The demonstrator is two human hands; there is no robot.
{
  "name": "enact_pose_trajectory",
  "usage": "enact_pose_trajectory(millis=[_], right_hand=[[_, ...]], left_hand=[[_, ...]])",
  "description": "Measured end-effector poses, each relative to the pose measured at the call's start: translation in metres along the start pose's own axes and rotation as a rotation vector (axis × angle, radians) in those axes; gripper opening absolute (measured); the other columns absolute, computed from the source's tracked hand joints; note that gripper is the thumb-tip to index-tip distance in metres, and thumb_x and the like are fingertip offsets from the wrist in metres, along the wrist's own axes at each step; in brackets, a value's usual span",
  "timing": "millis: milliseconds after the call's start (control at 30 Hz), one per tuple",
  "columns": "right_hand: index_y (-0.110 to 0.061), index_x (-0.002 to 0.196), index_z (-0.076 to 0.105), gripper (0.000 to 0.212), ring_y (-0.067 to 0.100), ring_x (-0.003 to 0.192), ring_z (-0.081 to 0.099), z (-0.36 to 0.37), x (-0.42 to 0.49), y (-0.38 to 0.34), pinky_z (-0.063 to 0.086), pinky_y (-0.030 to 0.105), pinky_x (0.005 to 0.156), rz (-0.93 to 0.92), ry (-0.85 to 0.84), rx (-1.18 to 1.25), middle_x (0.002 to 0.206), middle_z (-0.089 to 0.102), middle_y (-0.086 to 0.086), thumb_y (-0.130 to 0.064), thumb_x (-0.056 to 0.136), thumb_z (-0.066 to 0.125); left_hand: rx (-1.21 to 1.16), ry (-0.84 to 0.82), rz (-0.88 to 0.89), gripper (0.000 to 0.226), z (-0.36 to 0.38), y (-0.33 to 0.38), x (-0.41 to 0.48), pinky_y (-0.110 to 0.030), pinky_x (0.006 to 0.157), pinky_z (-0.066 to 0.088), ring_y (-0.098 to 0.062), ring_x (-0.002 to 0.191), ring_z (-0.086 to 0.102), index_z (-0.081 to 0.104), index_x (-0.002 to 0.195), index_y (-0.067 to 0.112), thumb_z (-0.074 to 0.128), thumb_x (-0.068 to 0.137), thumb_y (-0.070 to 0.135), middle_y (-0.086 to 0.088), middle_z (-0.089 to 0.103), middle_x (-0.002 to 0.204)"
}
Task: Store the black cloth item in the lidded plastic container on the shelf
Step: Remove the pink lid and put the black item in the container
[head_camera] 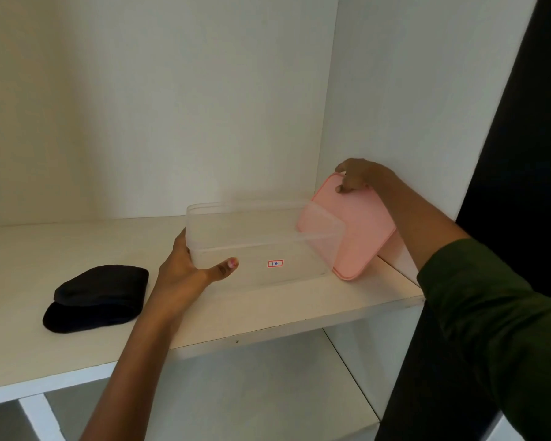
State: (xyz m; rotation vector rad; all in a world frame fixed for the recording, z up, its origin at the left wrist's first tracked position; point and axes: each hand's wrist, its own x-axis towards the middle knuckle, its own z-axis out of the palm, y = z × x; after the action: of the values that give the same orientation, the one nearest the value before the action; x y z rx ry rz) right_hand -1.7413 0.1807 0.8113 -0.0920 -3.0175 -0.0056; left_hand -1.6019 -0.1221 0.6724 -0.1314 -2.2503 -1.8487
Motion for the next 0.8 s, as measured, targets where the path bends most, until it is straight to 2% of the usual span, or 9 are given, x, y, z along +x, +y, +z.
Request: enact_pose_trajectory(millis=[100,167,233,300,333,467,567,667,800], right_hand=[[-0.008,0.145,0.034,0.067,0.032,0.136,0.038,0.004,0.002,0.001,0.035,0.040,0.111,0.013,-0.017,0.001,0.150,0.036,0.013,-0.023,0.088,0.065],[-0.006,0.141,0.041,0.063,0.033,0.132,0.043,0.006,0.006,0.002,0.039,0.044,0.108,0.008,0.018,-0.031,0.145,0.043,0.015,-0.023,0.086,0.067],[-0.002,0.121,0.055,0.046,0.034,0.117,0.054,0.006,0.008,0.002,0.047,0.045,0.099,-0.030,0.074,-0.092,0.133,0.053,0.018,-0.021,0.081,0.069],[-0.001,0.094,0.059,0.024,0.033,0.100,0.059,0.005,0.005,-0.001,0.051,0.039,0.085,-0.069,0.114,-0.144,0.120,0.059,0.021,-0.016,0.078,0.070],[0.001,0.094,0.059,0.024,0.034,0.100,0.060,0.004,0.001,-0.004,0.051,0.038,0.081,-0.081,0.132,-0.171,0.117,0.060,0.021,-0.013,0.078,0.070],[0.002,0.116,0.057,0.039,0.035,0.116,0.054,0.000,-0.011,-0.010,0.046,0.040,0.094,-0.017,0.162,-0.298,0.121,0.058,0.019,-0.015,0.082,0.068],[0.003,0.113,0.059,0.039,0.034,0.114,0.057,-0.005,-0.012,-0.013,0.046,0.037,0.094,-0.007,0.118,-0.317,0.121,0.059,0.018,-0.015,0.082,0.071],[0.004,0.112,0.060,0.042,0.036,0.111,0.060,-0.006,-0.017,-0.017,0.050,0.038,0.086,0.000,0.101,-0.348,0.120,0.059,0.017,-0.013,0.077,0.076],[0.004,0.111,0.062,0.041,0.035,0.108,0.063,-0.005,-0.021,-0.022,0.051,0.038,0.080,0.021,0.099,-0.382,0.108,0.060,0.017,-0.006,0.074,0.077]], left_hand=[[-0.005,-0.019,-0.006,0.088,0.002,0.001,0.001,-0.034,0.096,0.042,-0.021,0.119,0.050,0.034,0.141,0.031,0.081,0.067,0.036,0.007,0.054,0.131],[0.001,-0.016,-0.002,0.087,0.004,0.002,0.001,-0.032,0.093,0.040,-0.020,0.116,0.050,0.034,0.141,0.031,0.080,0.067,0.036,0.008,0.053,0.128],[0.016,-0.023,0.006,0.087,0.008,0.003,0.000,-0.031,0.090,0.039,-0.018,0.114,0.049,0.033,0.141,0.031,0.079,0.068,0.037,0.009,0.052,0.125],[0.018,-0.033,0.009,0.087,0.011,0.005,-0.002,-0.029,0.088,0.039,-0.017,0.112,0.050,0.033,0.141,0.031,0.079,0.068,0.037,0.010,0.053,0.123],[0.018,-0.034,0.010,0.086,0.012,0.005,-0.002,-0.029,0.087,0.039,-0.016,0.110,0.050,0.033,0.141,0.031,0.079,0.068,0.036,0.010,0.053,0.122],[0.016,-0.034,0.023,0.086,0.013,0.006,-0.003,-0.028,0.088,0.038,-0.016,0.112,0.050,0.034,0.141,0.032,0.079,0.068,0.037,0.011,0.053,0.124],[0.034,-0.036,0.026,0.090,0.014,0.006,-0.005,-0.029,0.089,0.039,-0.016,0.112,0.051,0.033,0.141,0.034,0.080,0.065,0.043,0.012,0.053,0.124],[0.041,-0.033,0.033,0.088,0.015,0.007,-0.006,-0.027,0.088,0.040,-0.015,0.112,0.052,0.033,0.141,0.034,0.079,0.066,0.042,0.012,0.054,0.125],[0.028,-0.034,0.035,0.087,0.016,0.009,-0.009,-0.026,0.090,0.041,-0.013,0.114,0.054,0.033,0.141,0.033,0.079,0.067,0.040,0.014,0.055,0.127]])
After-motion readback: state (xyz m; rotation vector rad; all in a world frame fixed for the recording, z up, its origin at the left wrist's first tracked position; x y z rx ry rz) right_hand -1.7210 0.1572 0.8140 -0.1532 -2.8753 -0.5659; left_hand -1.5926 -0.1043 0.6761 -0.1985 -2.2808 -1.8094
